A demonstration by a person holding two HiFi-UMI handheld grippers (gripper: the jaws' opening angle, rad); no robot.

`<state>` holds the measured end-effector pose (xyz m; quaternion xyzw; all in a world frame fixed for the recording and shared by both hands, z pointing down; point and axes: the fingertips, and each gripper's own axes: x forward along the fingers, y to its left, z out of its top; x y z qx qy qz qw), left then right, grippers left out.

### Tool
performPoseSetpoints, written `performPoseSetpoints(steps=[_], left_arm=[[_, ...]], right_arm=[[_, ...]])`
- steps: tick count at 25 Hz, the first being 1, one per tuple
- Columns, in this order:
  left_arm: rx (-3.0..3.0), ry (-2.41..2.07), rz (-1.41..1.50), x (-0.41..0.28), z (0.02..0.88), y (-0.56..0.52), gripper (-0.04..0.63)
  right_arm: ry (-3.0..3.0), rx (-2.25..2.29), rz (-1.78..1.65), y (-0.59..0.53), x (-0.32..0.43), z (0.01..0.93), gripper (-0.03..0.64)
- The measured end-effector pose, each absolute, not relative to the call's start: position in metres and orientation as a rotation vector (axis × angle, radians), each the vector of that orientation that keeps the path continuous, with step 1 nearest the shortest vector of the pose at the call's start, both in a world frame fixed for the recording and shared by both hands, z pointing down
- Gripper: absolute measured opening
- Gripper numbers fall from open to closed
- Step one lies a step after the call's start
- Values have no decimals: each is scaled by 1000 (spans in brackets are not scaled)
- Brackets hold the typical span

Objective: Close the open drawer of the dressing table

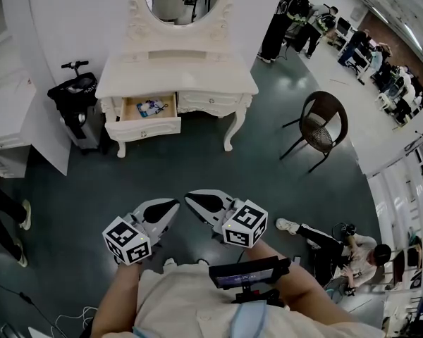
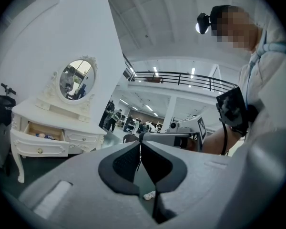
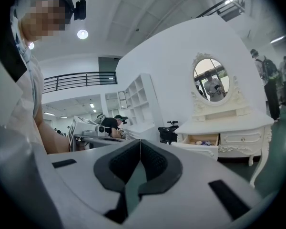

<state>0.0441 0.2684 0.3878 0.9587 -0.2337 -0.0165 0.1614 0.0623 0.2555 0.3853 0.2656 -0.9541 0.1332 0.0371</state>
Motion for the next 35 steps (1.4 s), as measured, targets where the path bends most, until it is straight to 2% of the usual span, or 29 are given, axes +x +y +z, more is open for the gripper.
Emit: performPoseSetpoints(steps=[19,35], left_arm=[[2739,-654,-56,-13,395,244,12],[2712,-696,-86,-23,402,178,12]], right_arm=[[-2921,844,413,234,7,392,15],[-2928,799,418,164,-2,400,15]])
